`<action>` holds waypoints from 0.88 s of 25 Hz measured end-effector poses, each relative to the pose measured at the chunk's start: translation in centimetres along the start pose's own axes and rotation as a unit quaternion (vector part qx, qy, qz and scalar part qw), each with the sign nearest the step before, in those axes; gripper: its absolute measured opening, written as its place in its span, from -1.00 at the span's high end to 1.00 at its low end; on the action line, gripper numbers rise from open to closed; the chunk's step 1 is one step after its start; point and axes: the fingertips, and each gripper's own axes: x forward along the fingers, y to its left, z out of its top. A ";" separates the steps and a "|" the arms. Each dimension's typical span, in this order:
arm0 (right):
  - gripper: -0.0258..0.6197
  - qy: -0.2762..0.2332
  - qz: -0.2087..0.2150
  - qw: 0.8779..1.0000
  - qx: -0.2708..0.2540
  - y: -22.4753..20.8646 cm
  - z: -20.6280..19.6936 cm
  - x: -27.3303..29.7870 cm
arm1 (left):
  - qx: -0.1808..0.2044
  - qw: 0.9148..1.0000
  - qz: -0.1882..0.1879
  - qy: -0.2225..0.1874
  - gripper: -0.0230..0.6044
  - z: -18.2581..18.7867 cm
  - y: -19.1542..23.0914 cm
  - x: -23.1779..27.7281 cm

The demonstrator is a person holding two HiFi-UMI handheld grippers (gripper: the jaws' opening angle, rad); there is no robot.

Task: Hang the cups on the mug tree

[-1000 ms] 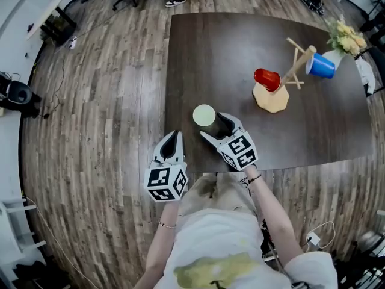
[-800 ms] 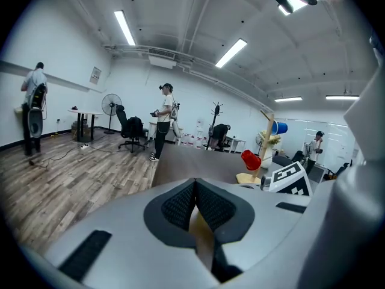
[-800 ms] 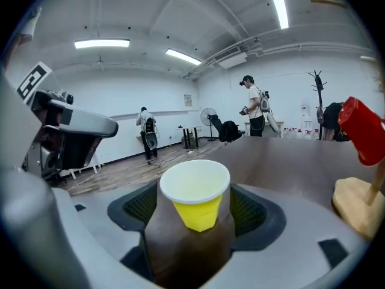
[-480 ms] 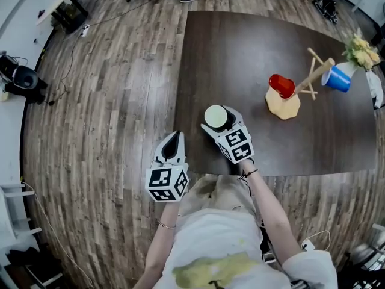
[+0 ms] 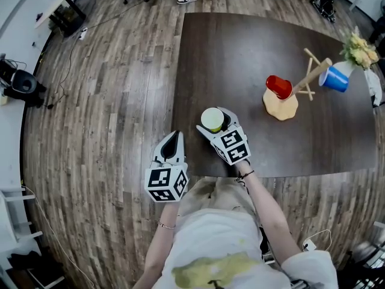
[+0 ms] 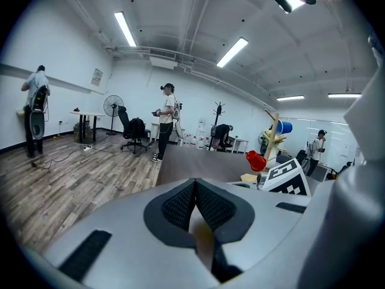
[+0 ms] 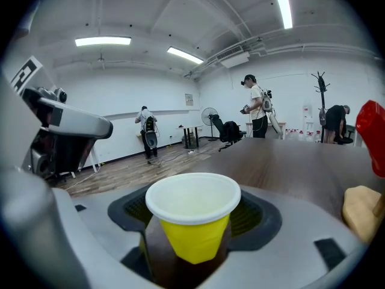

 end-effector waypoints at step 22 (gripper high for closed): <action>-0.18 -0.165 -0.006 0.967 0.194 -6.6 9.8 -8.0 | 0.009 0.998 -0.034 -0.044 0.85 4.3 -5.4 2.6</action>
